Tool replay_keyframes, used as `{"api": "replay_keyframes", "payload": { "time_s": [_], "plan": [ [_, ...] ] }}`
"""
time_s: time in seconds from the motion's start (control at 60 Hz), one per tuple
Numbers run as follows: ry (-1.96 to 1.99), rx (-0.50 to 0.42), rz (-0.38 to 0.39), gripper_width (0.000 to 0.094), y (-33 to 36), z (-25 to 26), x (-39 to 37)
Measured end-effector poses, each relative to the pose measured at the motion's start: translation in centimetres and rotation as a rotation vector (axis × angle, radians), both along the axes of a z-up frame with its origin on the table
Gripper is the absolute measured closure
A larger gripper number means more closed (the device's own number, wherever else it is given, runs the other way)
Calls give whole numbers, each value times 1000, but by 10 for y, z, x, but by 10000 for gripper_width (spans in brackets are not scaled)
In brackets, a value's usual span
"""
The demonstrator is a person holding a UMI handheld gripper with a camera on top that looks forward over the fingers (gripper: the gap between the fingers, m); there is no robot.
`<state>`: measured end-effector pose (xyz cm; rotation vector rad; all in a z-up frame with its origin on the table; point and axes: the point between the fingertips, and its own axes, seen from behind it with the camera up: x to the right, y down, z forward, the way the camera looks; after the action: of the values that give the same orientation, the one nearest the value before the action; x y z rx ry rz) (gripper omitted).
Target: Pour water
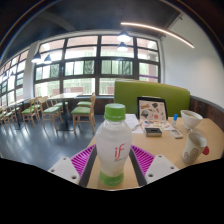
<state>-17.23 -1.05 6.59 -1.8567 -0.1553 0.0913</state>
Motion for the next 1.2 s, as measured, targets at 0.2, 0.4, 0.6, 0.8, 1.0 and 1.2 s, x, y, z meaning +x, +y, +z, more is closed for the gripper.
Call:
{"api": "replay_keyframes", "payload": {
  "time_s": [0.2,0.4,0.6,0.8,1.0,1.2],
  "plan": [
    [-4,-20,-29,535,16,-4,-2],
    [-34,47,42,618,34,-4,5],
    [19,39,51,619,43,0,13],
    [519,42,1,619,41,52,56],
    [1305,-81,17,620,47,77,118],
    [1937,-195,39,619,40,93,167]
  ]
}}
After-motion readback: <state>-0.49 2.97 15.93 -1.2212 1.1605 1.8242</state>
